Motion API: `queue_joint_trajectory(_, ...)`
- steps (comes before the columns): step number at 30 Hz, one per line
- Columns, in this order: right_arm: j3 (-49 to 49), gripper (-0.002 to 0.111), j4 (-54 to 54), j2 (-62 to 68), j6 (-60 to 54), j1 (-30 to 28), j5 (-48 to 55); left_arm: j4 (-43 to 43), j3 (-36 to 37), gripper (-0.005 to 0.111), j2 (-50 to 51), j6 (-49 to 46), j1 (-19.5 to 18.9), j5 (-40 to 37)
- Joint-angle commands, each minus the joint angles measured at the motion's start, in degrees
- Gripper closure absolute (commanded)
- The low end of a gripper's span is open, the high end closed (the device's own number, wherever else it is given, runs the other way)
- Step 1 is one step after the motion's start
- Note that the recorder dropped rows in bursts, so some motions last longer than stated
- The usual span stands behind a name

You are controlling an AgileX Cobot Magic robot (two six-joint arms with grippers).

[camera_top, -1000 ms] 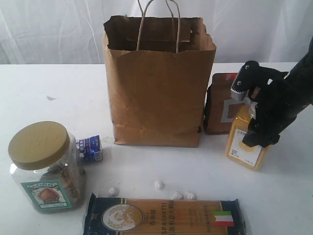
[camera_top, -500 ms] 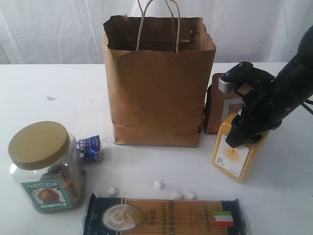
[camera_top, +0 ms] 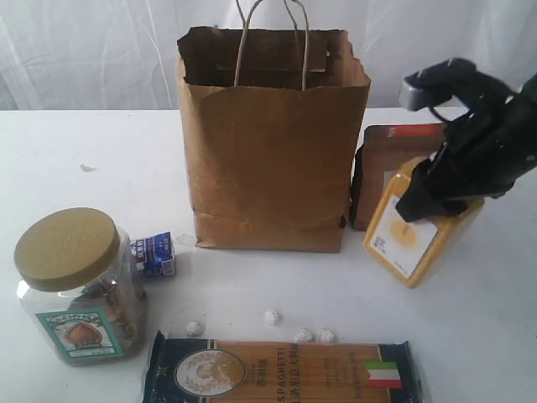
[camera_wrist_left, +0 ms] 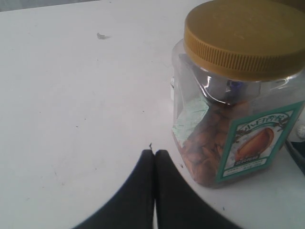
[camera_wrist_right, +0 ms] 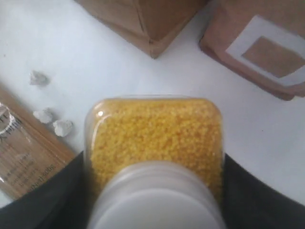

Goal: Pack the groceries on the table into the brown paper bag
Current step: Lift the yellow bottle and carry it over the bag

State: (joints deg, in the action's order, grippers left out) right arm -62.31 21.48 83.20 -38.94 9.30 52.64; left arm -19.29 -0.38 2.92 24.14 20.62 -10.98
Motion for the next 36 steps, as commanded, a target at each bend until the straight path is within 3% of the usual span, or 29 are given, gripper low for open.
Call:
queue_joint_trajectory(1, -3.1, 0.108, 0.9, -8.1, 4.2, 0.0, -1.2, 0.0, 0.4, 0.107, -0.2, -0.2, -0.1, -0.1)
queue_joint_trajectory(9, -17.8, 0.108, 0.5, -13.8, 9.1, 0.3, -0.4, 0.0, 0.4, 0.107, -0.2, -0.2, -0.1, -0.1)
queue_joint_trajectory(20, -36.6, 0.108, -0.8, -3.5, 12.6, 7.3, -1.6, 0.0, 0.4, 0.107, -0.2, -0.2, -0.1, -0.1)
queue_joint_trajectory(36, -45.1, 0.108, -16.5, 10.7, 27.4, 15.6, -1.8, 0.0, 0.4, 0.107, -0.2, -0.2, -0.1, -0.1)
